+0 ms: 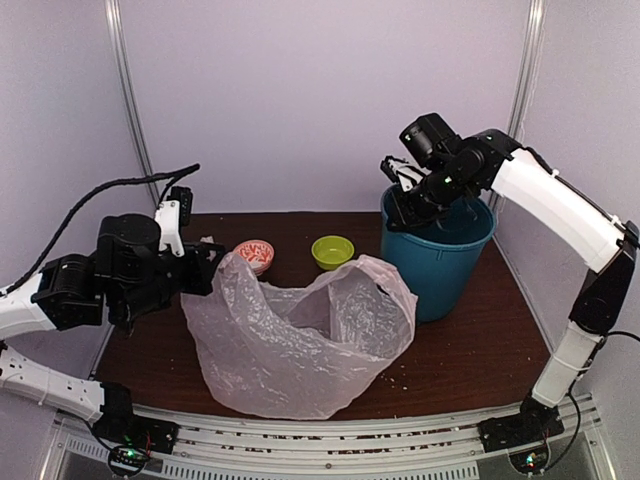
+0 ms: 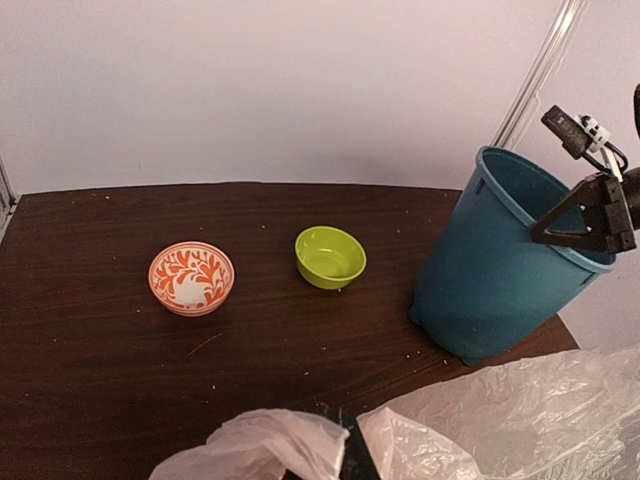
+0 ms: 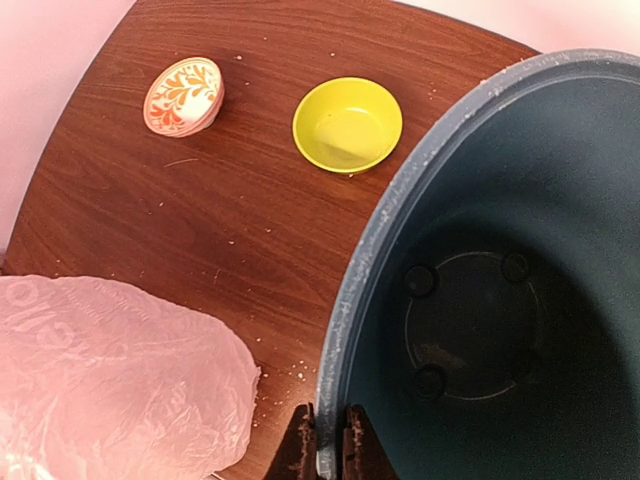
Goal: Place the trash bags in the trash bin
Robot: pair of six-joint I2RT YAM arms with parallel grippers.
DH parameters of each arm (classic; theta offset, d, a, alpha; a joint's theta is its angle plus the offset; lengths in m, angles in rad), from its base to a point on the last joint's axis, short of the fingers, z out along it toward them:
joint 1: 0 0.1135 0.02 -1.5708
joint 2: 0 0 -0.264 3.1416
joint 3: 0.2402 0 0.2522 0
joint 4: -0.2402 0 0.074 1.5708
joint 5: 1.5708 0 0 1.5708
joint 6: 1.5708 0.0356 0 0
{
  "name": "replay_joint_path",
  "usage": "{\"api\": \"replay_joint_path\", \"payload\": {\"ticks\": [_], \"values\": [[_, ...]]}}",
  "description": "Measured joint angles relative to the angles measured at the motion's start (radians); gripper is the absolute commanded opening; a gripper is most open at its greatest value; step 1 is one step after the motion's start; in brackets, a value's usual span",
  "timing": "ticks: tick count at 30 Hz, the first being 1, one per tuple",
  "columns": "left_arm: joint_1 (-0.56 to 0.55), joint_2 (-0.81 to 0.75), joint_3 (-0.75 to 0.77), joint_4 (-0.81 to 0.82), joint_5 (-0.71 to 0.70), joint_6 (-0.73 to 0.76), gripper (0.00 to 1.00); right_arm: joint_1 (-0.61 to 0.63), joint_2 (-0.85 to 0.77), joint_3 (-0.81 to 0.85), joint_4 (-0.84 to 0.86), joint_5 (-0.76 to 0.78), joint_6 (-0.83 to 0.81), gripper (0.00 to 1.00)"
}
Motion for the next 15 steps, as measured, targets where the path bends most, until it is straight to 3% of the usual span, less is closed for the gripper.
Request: {"api": "replay_joint_path", "payload": {"ticks": [8,15], "values": [[0.017,0.028,0.050,0.002,-0.013,0.012,0.00,0.029,-0.033,-0.035,0.024,-0.051,0.026,0.04],[0.033,0.026,0.071,-0.009,-0.019,0.028,0.00,0.124,-0.022,-0.026,0.071,-0.081,0.069,0.03]]}}
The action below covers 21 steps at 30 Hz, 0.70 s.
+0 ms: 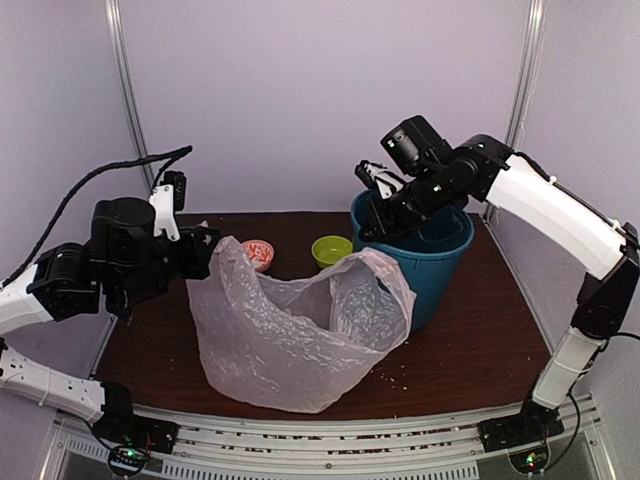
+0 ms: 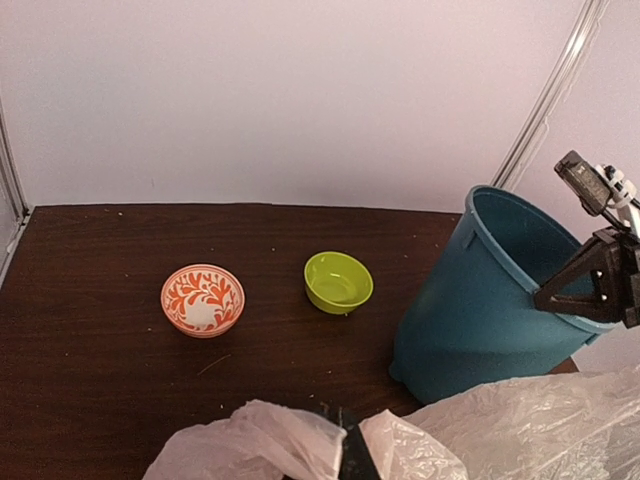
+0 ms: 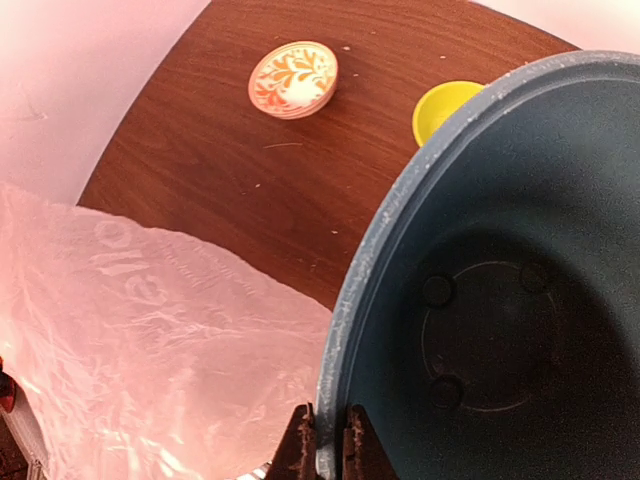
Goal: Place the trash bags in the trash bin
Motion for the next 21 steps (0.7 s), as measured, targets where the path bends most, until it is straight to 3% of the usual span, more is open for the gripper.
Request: {"api": "replay_joint_path", "payload": {"ticks": [10,21], "values": [[0.011,-0.061,0.010,-0.039,-0.078,0.006,0.00,0.158,0.108,0.101,0.013,0.000,0.027,0.04],[0.013,-0.100,0.010,-0.062,-0.132,-0.005,0.00,0.223,0.124,0.123,0.033,-0.002,0.058,0.07]]}}
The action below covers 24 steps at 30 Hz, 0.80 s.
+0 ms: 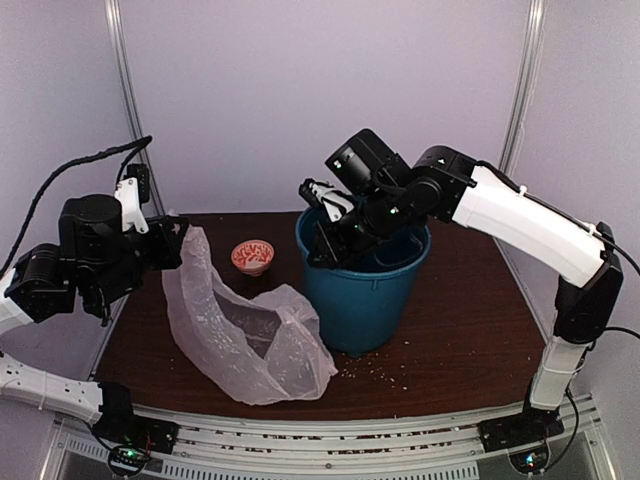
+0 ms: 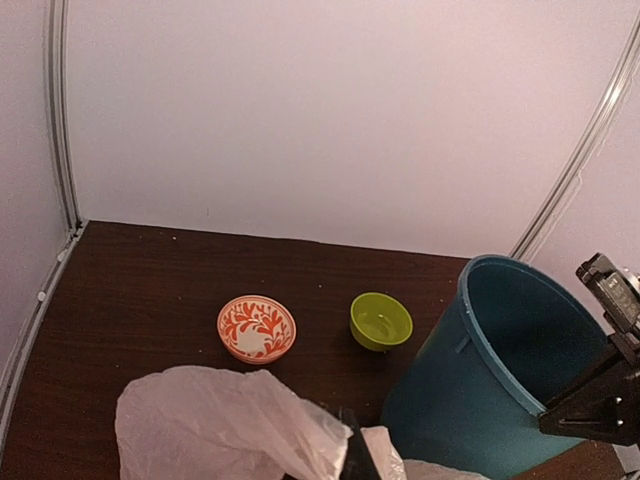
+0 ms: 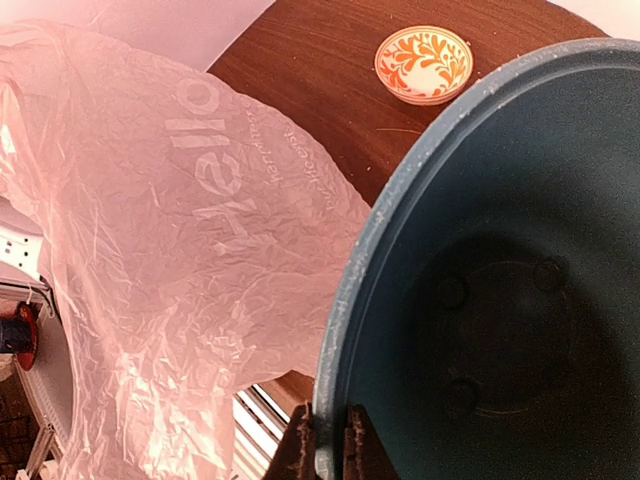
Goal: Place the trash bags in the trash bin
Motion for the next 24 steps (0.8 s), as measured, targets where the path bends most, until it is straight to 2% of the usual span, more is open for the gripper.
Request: {"api": "replay_joint_path", "payload": {"ticks": [4,12,15,20,24], "values": [[0.002,0.004,0.000,0.001,-0.010,0.005,0.00,0.000,-0.003,-0.014,0.031,-0.003,0.020,0.12],[0.005,0.027,0.026,-0.001,-0.017,0.018,0.00,0.002,-0.014,-0.062,0.068,-0.043,0.044,0.45],[0.005,0.023,0.051,0.003,-0.023,0.032,0.00,0.002,-0.037,-0.074,0.107,-0.051,0.056,0.51],[0.005,0.010,0.092,0.012,-0.030,0.088,0.00,0.002,-0.187,-0.190,0.253,-0.094,0.064,0.56],[0.005,0.018,0.151,0.036,-0.053,0.155,0.00,0.003,-0.304,-0.282,0.374,-0.200,0.069,0.73]]}}
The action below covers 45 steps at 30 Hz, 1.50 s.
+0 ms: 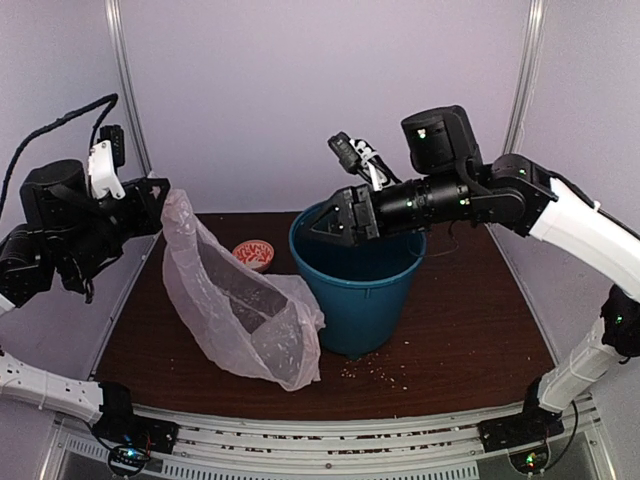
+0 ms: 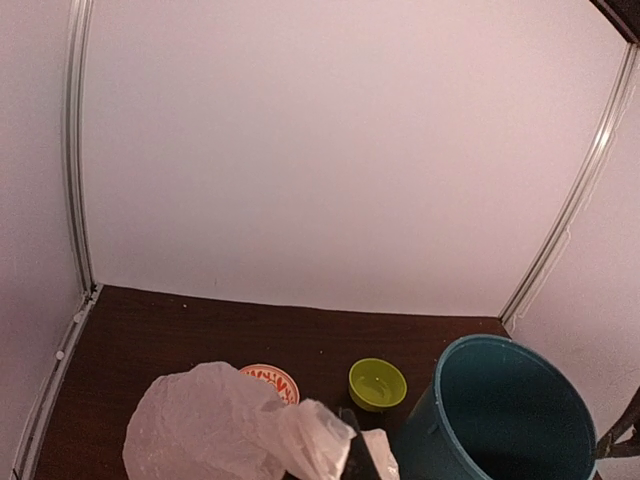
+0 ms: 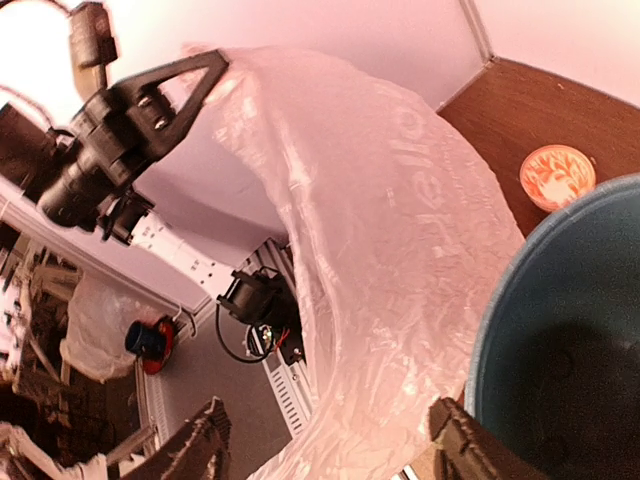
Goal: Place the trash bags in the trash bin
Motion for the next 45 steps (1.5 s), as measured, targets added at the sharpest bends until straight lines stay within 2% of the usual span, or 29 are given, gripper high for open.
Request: {"api": "replay_joint_path", "payload": {"ticks": [3,7,12,21,28,36,45], "values": [[0.000,0.015,0.040,0.022,-0.017,0.047,0.00,0.010,-0.040,-0.048,0.065,-0.090,-0.018,0.76],[0.000,0.043,0.087,0.028,-0.030,0.094,0.00,0.039,-0.010,-0.047,0.061,-0.138,-0.048,0.77],[0.001,0.055,0.093,0.031,-0.037,0.127,0.00,0.068,0.056,-0.021,-0.008,-0.134,-0.090,0.76],[0.001,0.036,0.093,0.043,-0.056,0.157,0.00,0.086,0.069,0.013,-0.118,-0.116,-0.132,0.73],[0.001,0.005,0.093,0.044,-0.079,0.168,0.00,0.107,0.100,0.051,-0.175,-0.032,-0.143,0.63],[0.001,-0.016,0.097,0.029,-0.098,0.182,0.00,0.113,0.222,0.224,-0.201,0.179,-0.127,0.62],[0.001,-0.061,0.164,-0.046,-0.096,0.201,0.00,0.113,0.285,0.322,-0.194,0.271,-0.124,0.59]]}}
